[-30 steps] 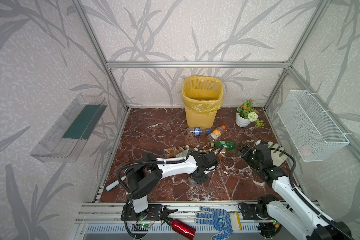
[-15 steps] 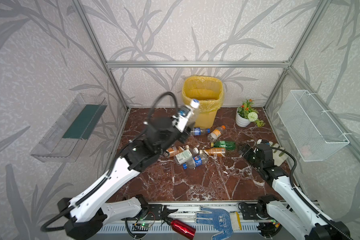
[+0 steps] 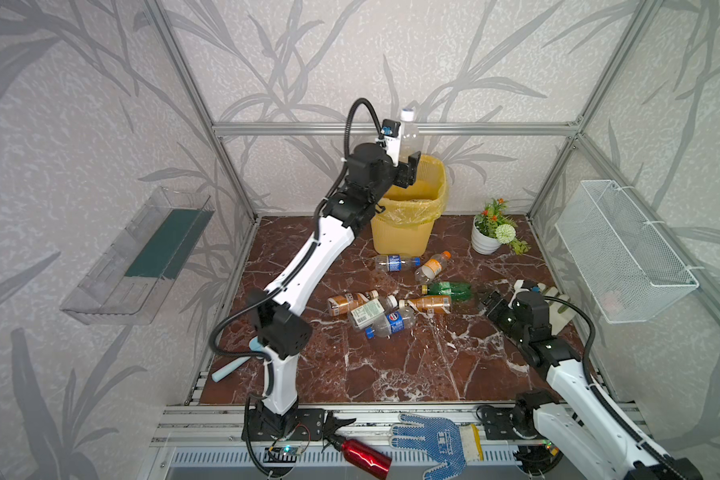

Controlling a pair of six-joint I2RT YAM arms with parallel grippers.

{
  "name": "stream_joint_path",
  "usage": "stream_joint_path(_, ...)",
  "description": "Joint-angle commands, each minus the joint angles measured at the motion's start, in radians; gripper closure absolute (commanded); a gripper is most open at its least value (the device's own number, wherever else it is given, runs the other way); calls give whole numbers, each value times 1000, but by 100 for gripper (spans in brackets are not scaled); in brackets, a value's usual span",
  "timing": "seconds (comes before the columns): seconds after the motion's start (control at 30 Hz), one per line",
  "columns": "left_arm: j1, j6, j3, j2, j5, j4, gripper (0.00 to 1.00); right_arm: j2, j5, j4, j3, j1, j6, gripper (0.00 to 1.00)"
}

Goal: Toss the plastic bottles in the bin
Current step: 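Lift the clear white-capped bottle with the left gripper and drop it into the bin, then lower the left gripper toward the bottles while the right gripper reaches the brown bottle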

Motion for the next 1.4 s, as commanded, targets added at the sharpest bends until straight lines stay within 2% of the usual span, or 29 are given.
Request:
stream_joint_path(0.0, -2, -73, 155, -44, 23, -39, 12, -51, 13, -68, 18, -22, -48, 0)
stream_joint_path(0.03, -3, -72, 148, -64, 19, -3, 6, -60, 7, -71, 13, -29, -47, 0)
stream_joint_path(0.17, -10, -44, -1, -192, -7, 133, 1, -55, -17, -49, -14, -34, -10, 0)
stream_joint_path(0.33, -19, -20, -394, -422, -42, 357, 1, -8, -59, 5, -31, -34, 30, 1)
stream_joint_path(0.53, -17, -21, -809, -657, -129, 397, 1, 70, -109, 44, -14, -30, 78, 3)
stream_joint_path(0.7, -16, -51, -1131, -839, -226, 349, 1, 151, -102, 102, -3, 23, 153, 4)
stream_joint_path(0.87, -12, -111, -1381, -1003, -311, 244, 1, 263, -24, 145, 39, 156, 233, 4)
stream_joint_path(0.97, -12, -169, -1514, -1103, -325, 188, 1, 340, -21, 144, 78, 212, 305, 4)
stream_joint_path(1.1, -14, -219, -1638, -1219, -319, 67, 1, 419, -12, 263, 79, 263, 416, 4)
stream_joint_path(1.17, -16, -173, -1671, -1258, -263, -4, 1, 456, 10, 253, 119, 296, 423, 4)
stream_joint_path(1.27, -30, -206, -1695, -1288, -253, -68, 1, 506, 38, 207, 181, 344, 435, 4)
stream_joint_path(1.37, -44, -232, -1715, -1298, -270, -59, 1, 548, 46, 209, 196, 375, 516, 4)
